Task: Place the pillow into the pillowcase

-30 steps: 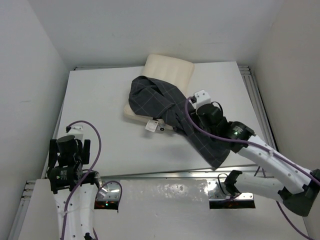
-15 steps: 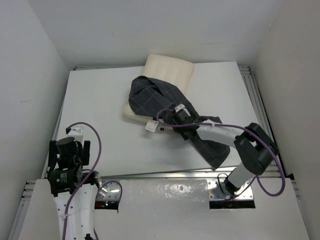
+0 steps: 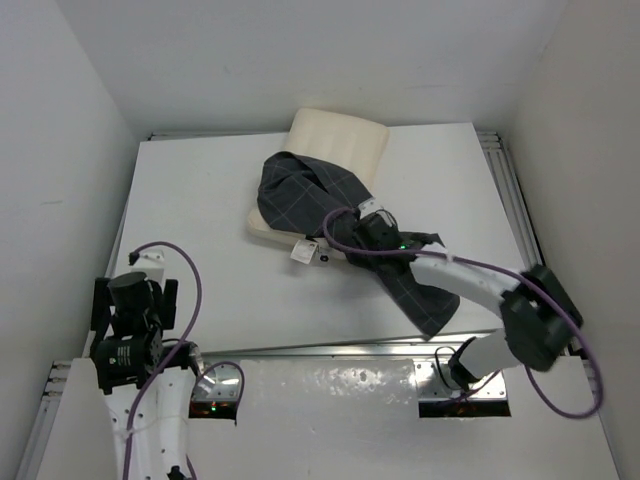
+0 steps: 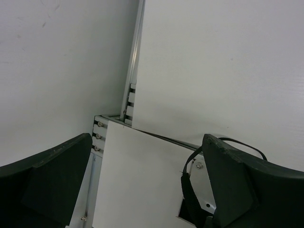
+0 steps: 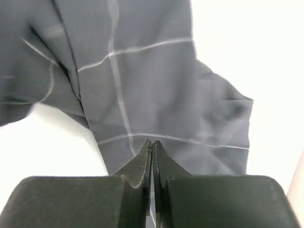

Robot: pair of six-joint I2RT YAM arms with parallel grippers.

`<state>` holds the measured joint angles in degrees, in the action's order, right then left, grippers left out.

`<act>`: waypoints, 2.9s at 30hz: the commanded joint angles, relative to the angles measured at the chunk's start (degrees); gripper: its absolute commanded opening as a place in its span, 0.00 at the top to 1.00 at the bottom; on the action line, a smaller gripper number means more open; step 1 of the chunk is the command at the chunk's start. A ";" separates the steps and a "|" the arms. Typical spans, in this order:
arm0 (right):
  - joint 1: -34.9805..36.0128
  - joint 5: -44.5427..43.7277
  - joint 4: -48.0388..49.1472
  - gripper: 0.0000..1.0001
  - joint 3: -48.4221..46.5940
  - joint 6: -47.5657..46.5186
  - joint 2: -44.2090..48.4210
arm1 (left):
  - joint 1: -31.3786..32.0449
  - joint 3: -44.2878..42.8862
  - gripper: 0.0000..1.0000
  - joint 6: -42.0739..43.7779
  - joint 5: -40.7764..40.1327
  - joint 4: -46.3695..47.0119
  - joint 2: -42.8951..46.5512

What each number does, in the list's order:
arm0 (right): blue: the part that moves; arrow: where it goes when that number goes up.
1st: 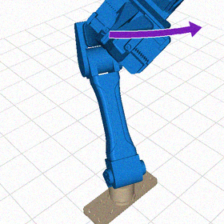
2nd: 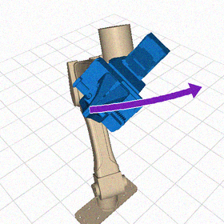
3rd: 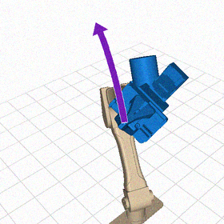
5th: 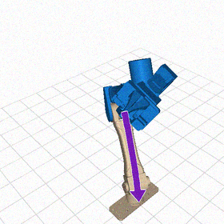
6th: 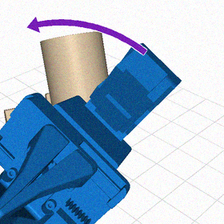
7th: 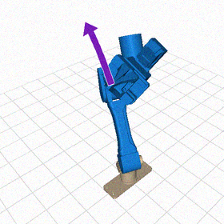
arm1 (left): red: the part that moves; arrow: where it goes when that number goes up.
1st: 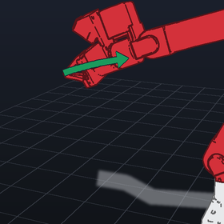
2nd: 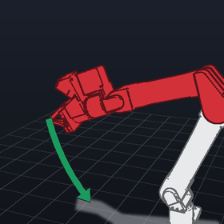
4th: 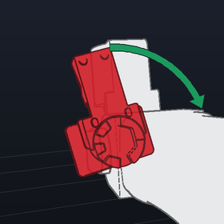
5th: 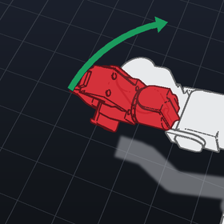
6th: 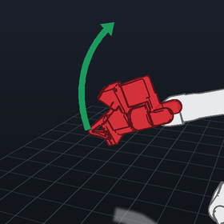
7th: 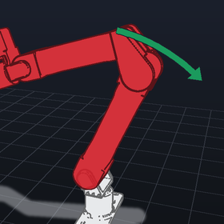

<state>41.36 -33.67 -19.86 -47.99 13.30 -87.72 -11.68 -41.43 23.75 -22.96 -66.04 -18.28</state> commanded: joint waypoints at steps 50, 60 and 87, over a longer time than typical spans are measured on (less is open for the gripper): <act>-7.70 23.21 6.57 0.60 -67.50 3.39 -42.35 | 25.04 -54.11 1.00 -20.41 30.44 24.30 -94.31; -8.23 14.01 5.18 0.78 -67.77 2.17 -47.01 | 25.04 -53.84 1.00 -13.65 21.22 18.94 -91.84; -19.39 6.90 14.94 1.00 -52.12 -10.40 -10.38 | 26.18 -87.16 1.00 17.46 -2.00 19.00 -82.01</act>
<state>20.91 -32.34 -5.91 -100.22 5.43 -100.29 14.24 -124.73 35.09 -20.56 -53.43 -106.54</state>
